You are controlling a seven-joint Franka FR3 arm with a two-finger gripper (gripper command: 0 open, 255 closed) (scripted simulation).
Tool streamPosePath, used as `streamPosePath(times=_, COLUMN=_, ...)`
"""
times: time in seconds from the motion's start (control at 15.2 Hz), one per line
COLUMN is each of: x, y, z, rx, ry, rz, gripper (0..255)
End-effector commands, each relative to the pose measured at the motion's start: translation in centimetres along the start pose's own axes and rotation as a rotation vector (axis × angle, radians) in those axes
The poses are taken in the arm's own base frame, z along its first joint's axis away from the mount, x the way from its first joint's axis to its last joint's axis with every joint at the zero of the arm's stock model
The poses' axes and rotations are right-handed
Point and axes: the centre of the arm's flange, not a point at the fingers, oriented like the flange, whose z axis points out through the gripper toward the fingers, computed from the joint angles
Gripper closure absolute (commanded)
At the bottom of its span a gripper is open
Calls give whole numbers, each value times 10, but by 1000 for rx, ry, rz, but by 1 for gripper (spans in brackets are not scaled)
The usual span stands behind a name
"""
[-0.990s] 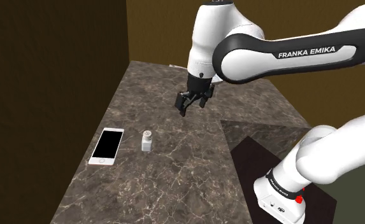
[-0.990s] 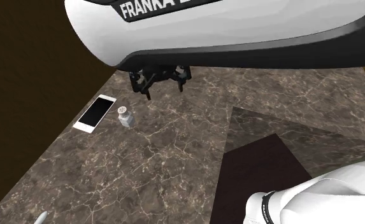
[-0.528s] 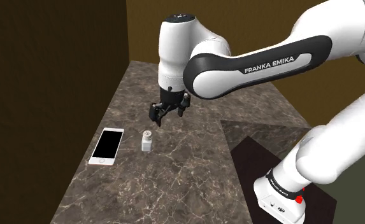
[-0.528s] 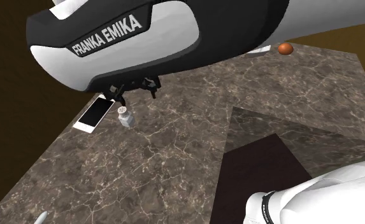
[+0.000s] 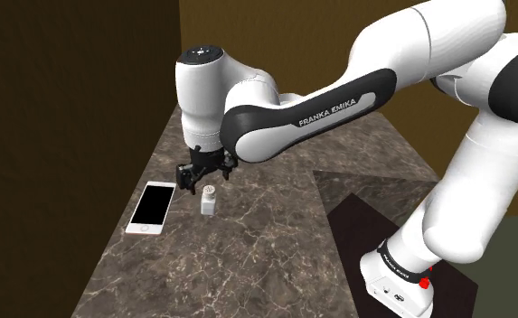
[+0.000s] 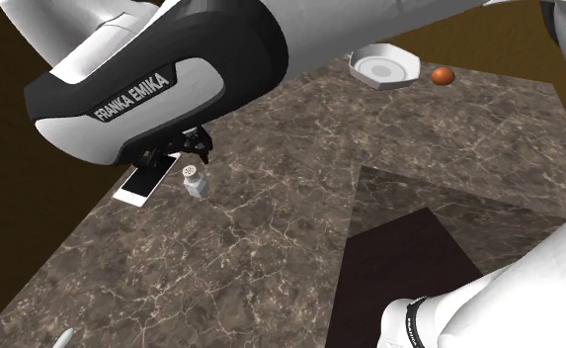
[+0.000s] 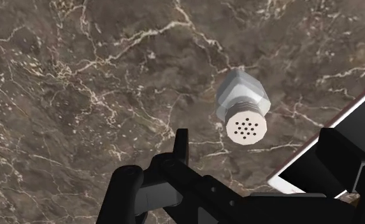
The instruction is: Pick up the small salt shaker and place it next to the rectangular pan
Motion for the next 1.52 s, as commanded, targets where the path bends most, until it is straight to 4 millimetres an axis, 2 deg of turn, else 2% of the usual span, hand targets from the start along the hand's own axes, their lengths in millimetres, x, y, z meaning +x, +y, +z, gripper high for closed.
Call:
streamPosePath(times=0.0, x=0, y=-2, z=10, rx=-1, ry=1, rz=1, gripper=0)
streamPosePath(times=0.33, x=0, y=-2, z=34, rx=-1, ry=1, rz=1, gripper=0)
streamPosePath(times=0.79, x=0, y=-2, z=34, rx=-1, ry=1, rz=1, gripper=0)
streamPosePath(times=0.86, x=0, y=-2, z=34, rx=-1, ry=1, rz=1, gripper=255)
streamPosePath(times=1.45, x=0, y=-2, z=34, rx=-1, ry=1, rz=1, gripper=255)
